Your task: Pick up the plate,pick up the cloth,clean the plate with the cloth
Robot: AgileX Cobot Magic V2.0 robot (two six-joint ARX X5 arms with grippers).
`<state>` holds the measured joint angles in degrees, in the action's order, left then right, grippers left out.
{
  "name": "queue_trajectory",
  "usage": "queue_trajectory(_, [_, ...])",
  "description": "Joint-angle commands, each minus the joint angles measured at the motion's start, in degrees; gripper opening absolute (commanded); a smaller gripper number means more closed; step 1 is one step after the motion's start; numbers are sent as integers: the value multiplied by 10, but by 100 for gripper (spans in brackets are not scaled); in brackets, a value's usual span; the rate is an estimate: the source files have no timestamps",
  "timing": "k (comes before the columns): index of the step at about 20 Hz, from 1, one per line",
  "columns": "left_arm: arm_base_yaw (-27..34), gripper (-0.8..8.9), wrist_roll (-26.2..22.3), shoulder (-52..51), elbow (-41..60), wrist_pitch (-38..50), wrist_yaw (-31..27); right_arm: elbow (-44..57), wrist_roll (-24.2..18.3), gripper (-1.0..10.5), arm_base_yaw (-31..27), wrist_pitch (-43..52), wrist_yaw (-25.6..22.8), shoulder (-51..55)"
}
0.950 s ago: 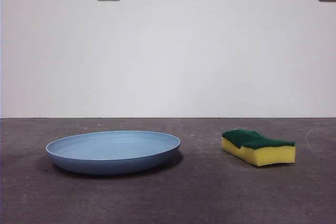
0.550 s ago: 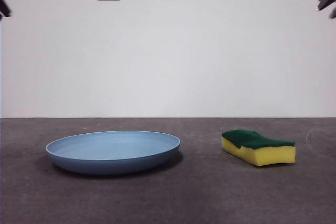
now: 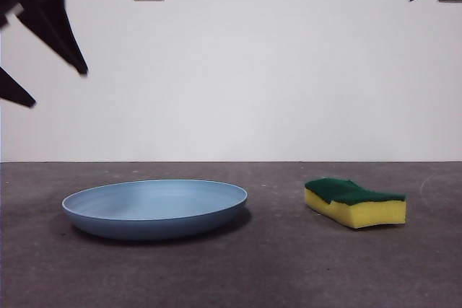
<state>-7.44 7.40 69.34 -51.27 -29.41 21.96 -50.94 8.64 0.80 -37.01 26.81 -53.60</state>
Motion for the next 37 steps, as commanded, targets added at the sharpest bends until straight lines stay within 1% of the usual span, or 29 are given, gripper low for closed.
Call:
queue_trajectory(1, [-27, 393, -45, 57, -33, -25, -59, -2, -4, 536, 2, -11, -1, 0])
queue_trajectory(2, [-38, 393, -55, 86, -52, -40, -87, -2, -4, 536, 2, -19, -1, 0])
queue_trajectory(4, [-51, 394, -61, 136, -76, -45, -112, -2, -4, 536, 2, -27, -1, 0])
queue_trajectory(10, [-68, 394, -61, 248, -88, -14, -114, -2, -6, 535, 2, -36, -1, 0])
queue_trajectory(15, [-72, 394, -61, 301, -88, 18, -114, -2, -6, 535, 2, -37, -1, 0])
queue_trajectory(18, [-75, 389, -59, 315, -88, 25, -115, -2, -6, 535, 2, -42, -1, 0])
queue_trajectory(19, [-75, 325, -59, 315, -88, 28, -117, -2, -6, 535, 2, -43, -1, 0])
queue_trajectory(20, [-76, 213, -60, 315, -88, 29, -121, -2, -6, 535, 2, -42, -1, 0])
queue_trajectory(21, [-76, 79, -61, 315, -88, 28, -121, -2, -6, 535, 2, -42, -1, 0])
queue_trajectory(22, [-76, -24, -62, 315, -88, 28, -121, -2, -6, 535, 2, -42, -1, 0])
queue_trajectory(23, [-76, -8, -62, 314, -88, 28, -123, -2, -6, 535, 2, -42, -1, 0])
queue_trajectory(25, [-76, -8, -63, 313, -88, 29, -132, -2, -10, 534, 3, -38, -1, -2])
queue_trajectory(27, [-76, -8, -69, 302, -88, 30, -139, -2, -39, 531, 16, -37, -6, -6])
queue_trajectory(30, [-85, -8, -69, 262, -88, 25, -162, -3, -71, 533, 60, -31, -50, -32])
queue_trajectory(31, [-86, -8, -69, 246, -88, 20, -162, -5, -70, 533, 78, -24, -63, -44])
queue_trajectory(34, [-94, -8, -71, 184, -88, -3, -164, -35, -73, 532, 138, -23, -144, -96])
queue_trajectory(37, [-96, -8, -71, 125, -88, -30, -164, -76, -78, 532, 178, -23, -181, -161])
